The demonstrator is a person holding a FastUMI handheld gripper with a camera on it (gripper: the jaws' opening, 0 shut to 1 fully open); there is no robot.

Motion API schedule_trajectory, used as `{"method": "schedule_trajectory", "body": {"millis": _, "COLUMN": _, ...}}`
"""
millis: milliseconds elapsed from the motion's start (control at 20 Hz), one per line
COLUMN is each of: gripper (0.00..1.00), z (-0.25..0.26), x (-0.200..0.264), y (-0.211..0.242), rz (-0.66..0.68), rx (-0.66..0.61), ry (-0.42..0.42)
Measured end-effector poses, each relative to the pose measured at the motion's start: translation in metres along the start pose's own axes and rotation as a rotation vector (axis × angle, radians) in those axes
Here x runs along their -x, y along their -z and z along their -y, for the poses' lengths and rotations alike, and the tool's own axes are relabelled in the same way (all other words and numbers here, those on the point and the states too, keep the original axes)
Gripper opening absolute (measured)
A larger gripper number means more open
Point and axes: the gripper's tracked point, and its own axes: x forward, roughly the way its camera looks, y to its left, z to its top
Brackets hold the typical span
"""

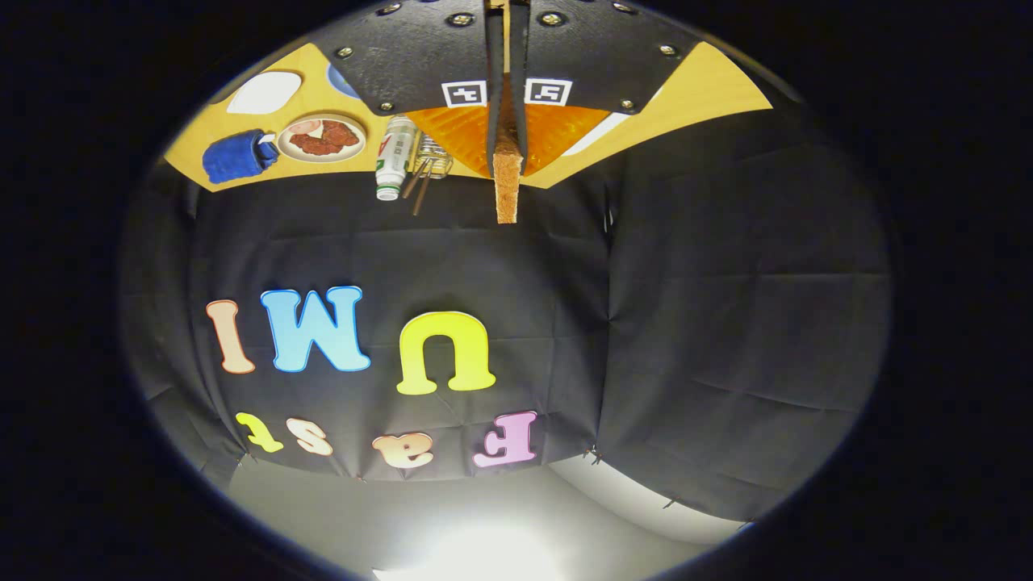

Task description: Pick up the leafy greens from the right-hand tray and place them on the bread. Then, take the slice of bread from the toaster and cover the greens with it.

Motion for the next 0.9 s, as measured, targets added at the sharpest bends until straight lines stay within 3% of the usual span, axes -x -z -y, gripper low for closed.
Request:
{"method": "schedule_trajectory", "body": {"millis": 300, "gripper": 0.03, "z": 0.049, "x": 0.005, "y": 0.048, "rz": -0.109, "rx": -0.045, "ry": 0.033}}
{"method": "schedule_trajectory", "body": {"millis": 900, "gripper": 0.03, "z": 0.087, "x": -0.005, "y": 0.089, "rz": -0.152, "rx": -0.093, "ry": 0.058}}
